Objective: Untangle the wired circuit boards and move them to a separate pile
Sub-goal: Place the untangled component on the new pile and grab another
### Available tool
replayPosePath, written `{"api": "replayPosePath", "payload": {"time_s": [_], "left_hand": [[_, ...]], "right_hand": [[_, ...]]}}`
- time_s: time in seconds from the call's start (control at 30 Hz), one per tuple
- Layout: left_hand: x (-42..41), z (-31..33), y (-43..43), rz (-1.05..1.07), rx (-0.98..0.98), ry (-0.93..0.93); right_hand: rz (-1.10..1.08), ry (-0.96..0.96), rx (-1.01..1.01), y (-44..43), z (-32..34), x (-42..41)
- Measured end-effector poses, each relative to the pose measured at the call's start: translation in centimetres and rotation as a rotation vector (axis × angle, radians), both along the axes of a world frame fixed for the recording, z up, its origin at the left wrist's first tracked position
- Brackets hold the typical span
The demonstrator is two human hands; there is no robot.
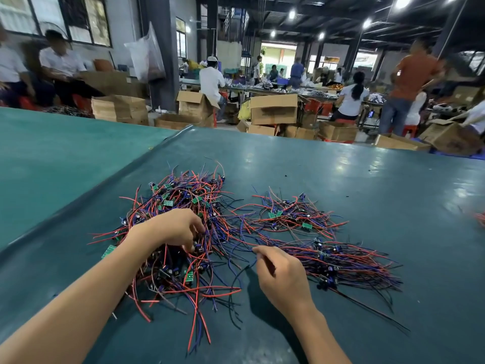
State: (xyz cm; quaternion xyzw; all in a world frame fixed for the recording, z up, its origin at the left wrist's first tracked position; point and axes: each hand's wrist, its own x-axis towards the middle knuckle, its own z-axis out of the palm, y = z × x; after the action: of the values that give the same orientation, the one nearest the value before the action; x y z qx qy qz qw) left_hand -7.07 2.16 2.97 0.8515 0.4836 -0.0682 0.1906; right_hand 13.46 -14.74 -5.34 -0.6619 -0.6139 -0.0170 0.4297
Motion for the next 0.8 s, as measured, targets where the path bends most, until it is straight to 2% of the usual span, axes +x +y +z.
{"api": "replayPosePath", "payload": {"time_s": [0.23,0.37,0.43,0.6,0.67,0.8], "left_hand": [[-0.9,1.2,-0.8,-0.007,0.189,-0.221],[-1.2,3.8,-1.0,-0.067,0.426,-0.117],[-1.5,5.0,-1.1,-0.055,0.476,-0.149],[-1.9,7.4,-1.7,0.042,0.569,-0.566],[-2.0,8.1,-2.3,0.102,0.474,-0.706],[-1.8,8.3,-3.4,0.161,-0.074,-1.030]], "right_hand": [[0.011,0.007,0.034,0.0,-0.2,-0.1],[0.015,-0.037,0.086,0.1,-0.5,0.0],[0.009,-0.044,0.089,0.1,-0.5,0.0],[0.011,-0.041,0.078,0.0,-0.3,0.1],[0.011,-0.040,0.078,0.0,-0.3,0.1],[0.012,-0.055,0.088,0.2,-0.5,0.1]]}}
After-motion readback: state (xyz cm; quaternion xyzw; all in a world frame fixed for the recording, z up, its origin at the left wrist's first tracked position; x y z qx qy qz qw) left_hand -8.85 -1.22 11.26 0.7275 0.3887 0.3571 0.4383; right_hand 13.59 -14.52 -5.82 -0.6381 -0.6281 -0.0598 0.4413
